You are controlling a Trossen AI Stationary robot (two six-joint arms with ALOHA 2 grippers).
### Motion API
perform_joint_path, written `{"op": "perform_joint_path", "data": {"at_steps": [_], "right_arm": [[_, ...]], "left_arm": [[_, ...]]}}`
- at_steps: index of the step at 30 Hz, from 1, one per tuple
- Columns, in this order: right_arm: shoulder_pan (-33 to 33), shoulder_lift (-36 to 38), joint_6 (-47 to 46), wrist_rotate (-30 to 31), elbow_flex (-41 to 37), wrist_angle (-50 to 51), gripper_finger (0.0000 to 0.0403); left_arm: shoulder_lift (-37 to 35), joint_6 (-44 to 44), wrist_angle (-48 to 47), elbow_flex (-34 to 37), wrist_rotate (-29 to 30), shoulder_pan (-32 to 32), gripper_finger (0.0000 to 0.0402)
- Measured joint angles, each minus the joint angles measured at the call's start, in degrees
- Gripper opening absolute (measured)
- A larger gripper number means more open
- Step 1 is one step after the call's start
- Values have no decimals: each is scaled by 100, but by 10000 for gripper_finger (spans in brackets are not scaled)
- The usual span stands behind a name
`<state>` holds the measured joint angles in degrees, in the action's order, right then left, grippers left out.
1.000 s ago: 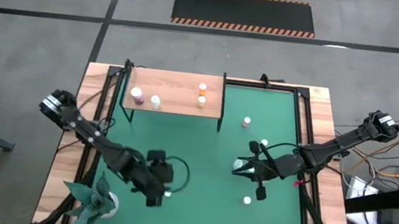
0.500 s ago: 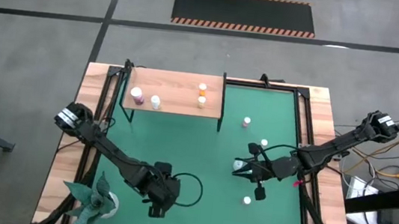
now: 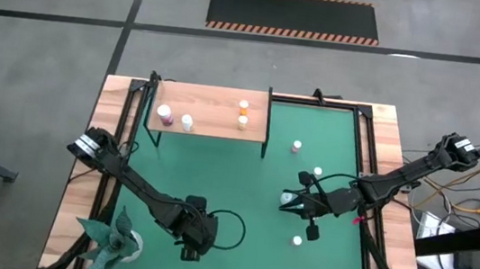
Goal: Pick and place medicine bottles onto shelf by color
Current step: Put the green pill bottle on the shelf
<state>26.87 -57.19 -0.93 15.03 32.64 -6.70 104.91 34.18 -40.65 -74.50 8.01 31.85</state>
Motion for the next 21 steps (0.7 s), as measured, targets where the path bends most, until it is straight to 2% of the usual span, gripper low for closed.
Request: {"op": "perform_joint_path", "data": {"at_steps": [9, 15, 21], "right_arm": [[0, 0, -58, 2, 0, -4, 9], [0, 0, -33, 2, 0, 4, 9], [0, 0, -11, 0, 0, 37, 9]], "left_arm": [[-82, -2, -101, -10, -5, -3, 88], [-256, -50, -279, -484, -105, -129, 85], [-276, -695, -1599, -1684, -486, -673, 91]]}}
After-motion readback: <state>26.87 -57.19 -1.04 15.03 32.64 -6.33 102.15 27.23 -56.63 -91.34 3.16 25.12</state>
